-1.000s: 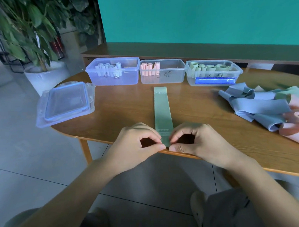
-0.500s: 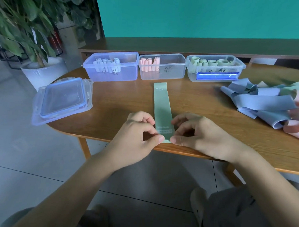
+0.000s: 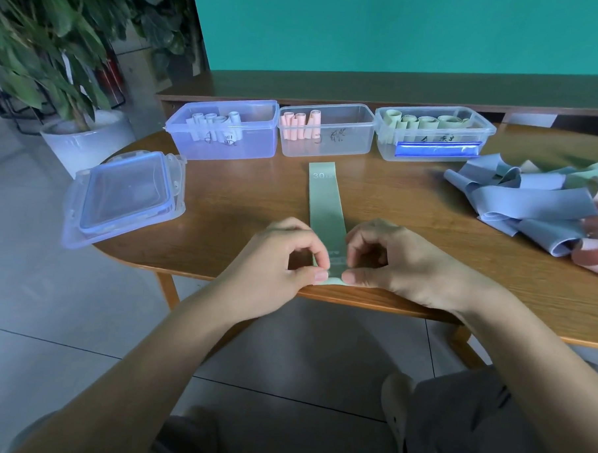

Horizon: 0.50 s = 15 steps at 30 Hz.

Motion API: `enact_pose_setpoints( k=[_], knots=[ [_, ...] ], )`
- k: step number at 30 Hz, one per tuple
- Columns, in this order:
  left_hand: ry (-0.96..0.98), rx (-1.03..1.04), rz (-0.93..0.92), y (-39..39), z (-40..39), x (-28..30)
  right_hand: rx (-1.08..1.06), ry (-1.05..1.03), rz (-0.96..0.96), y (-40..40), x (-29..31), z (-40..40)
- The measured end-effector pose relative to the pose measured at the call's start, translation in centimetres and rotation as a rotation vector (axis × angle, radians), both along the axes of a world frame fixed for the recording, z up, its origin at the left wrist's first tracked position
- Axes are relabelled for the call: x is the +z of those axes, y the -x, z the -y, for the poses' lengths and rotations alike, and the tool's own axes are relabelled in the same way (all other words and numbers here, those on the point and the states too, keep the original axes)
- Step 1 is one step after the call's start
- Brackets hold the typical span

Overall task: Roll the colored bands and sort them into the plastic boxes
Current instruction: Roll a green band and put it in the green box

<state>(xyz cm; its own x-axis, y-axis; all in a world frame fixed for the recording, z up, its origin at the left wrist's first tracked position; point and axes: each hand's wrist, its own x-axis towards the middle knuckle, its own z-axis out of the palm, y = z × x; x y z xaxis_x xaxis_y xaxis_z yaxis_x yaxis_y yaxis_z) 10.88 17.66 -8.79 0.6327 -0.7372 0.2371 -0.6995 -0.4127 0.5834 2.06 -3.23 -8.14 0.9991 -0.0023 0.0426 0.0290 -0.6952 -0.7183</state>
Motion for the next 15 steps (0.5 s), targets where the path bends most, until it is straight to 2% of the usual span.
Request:
enact_pose_setpoints(
  k=[3,6,11,15],
  knots=[
    [0.042,-0.076,0.045,0.3,0.0,-0.4,0.108,-0.023,0.028,0.6,-0.1,0.1],
    [0.053,-0.099,0.118,0.3,-0.1,-0.9,0.184,0.037,0.095,0.7,-0.5,0.3],
    [-0.023,-0.091,0.229,0.7,-0.4,-1.0,0.165,0.1,0.148,1.2,-1.0,0.5],
    [-0.022,-0.074,0.235,0.9,-0.5,-1.0,0.126,0.075,0.16,1.3,-1.1,0.4]
  ],
)
